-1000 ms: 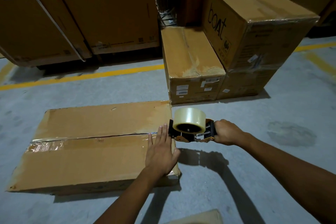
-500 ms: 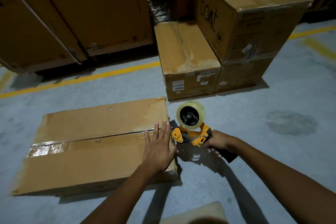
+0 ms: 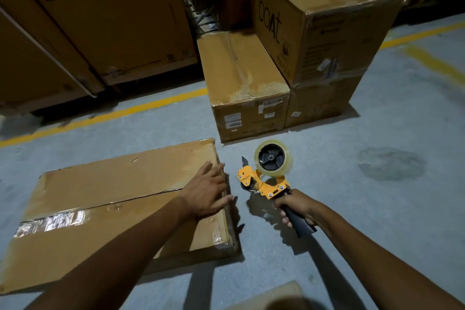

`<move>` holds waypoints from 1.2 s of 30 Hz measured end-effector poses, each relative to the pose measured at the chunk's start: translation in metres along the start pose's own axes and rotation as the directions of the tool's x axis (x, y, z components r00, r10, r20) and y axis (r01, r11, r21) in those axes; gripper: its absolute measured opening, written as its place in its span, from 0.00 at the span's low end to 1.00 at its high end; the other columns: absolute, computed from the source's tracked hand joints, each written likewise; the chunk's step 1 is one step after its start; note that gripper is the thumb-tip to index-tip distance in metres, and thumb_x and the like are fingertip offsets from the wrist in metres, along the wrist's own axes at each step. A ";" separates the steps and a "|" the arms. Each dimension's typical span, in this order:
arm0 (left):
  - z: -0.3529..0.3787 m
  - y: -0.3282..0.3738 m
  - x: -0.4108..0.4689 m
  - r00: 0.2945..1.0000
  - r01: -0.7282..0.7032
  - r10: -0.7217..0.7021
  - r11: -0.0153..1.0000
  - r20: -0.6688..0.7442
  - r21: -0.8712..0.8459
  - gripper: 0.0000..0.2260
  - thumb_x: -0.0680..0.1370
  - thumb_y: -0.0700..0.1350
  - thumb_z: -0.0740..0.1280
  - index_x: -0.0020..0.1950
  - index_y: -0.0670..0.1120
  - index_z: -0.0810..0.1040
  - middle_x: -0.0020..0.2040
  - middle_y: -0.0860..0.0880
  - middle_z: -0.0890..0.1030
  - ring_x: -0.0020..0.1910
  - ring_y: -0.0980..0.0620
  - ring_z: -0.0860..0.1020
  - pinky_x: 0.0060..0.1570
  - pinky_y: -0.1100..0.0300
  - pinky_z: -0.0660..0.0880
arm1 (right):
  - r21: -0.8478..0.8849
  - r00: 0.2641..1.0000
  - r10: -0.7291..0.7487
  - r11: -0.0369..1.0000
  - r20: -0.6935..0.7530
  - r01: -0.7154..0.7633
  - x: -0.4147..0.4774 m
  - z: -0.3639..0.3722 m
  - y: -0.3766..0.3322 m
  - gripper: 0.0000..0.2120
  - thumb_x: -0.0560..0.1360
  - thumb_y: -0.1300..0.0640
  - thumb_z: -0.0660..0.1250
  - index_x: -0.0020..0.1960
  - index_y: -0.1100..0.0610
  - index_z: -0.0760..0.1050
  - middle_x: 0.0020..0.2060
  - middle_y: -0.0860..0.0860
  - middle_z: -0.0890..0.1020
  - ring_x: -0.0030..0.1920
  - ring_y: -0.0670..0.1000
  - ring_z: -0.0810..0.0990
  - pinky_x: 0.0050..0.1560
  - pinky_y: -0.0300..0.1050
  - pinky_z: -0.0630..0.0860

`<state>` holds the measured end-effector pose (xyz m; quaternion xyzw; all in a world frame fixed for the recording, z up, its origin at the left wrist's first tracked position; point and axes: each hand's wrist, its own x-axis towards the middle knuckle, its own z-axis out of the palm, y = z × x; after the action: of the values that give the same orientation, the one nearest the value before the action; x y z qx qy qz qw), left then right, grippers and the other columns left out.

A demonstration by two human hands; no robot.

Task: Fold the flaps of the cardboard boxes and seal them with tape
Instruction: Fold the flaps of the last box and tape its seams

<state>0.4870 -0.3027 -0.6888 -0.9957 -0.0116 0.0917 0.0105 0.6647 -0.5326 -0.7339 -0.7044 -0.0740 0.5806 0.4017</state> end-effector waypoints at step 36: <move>0.045 -0.039 -0.104 0.767 0.615 -0.640 0.716 0.041 -0.330 0.30 0.82 0.64 0.38 0.82 0.52 0.44 0.81 0.48 0.40 0.80 0.48 0.37 0.77 0.44 0.39 | -0.768 0.690 -0.654 0.600 -0.309 0.224 -0.005 0.241 -0.065 0.24 0.81 0.58 0.58 0.76 0.54 0.67 0.80 0.55 0.61 0.81 0.57 0.52 0.80 0.54 0.50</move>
<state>0.3752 -0.2651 -0.7134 -0.9228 -0.3630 0.0415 -0.1222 0.4750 -0.3760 -0.6882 -0.8931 -0.3383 0.1507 0.2555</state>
